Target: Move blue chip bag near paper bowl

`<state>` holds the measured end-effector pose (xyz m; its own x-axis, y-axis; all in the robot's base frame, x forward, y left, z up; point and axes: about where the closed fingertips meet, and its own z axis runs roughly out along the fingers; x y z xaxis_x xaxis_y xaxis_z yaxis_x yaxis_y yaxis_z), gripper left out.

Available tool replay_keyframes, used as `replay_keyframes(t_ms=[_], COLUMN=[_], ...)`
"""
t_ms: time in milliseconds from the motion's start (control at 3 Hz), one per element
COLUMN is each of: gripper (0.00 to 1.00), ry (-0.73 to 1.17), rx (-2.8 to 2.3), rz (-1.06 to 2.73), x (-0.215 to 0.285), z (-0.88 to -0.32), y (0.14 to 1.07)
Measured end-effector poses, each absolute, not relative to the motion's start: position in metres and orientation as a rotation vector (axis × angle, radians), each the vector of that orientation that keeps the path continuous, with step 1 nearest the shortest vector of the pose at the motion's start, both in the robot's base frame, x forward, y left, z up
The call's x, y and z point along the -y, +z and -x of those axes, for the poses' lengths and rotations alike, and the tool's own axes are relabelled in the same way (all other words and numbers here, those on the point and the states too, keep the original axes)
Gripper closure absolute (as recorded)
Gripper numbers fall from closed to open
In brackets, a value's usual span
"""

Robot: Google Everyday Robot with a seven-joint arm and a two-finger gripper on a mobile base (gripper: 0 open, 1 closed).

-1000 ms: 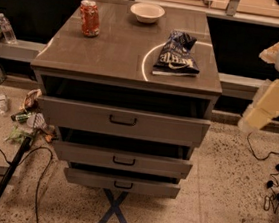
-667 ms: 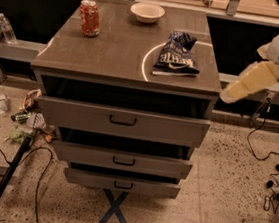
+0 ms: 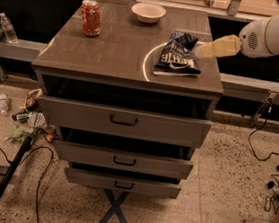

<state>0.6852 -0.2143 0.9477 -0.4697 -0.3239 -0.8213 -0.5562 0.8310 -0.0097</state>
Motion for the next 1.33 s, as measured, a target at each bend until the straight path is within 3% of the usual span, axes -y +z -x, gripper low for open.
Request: replay_keyframes(t_ms=[667,1333], gripper=[0.00,0.00], ry=[0.324,0.398], rx=[-2.083,-2.061], rz=[0.594,0.572], x=[0.205,0.136], z=[-0.684,-0.733], y=[0.950,0.911])
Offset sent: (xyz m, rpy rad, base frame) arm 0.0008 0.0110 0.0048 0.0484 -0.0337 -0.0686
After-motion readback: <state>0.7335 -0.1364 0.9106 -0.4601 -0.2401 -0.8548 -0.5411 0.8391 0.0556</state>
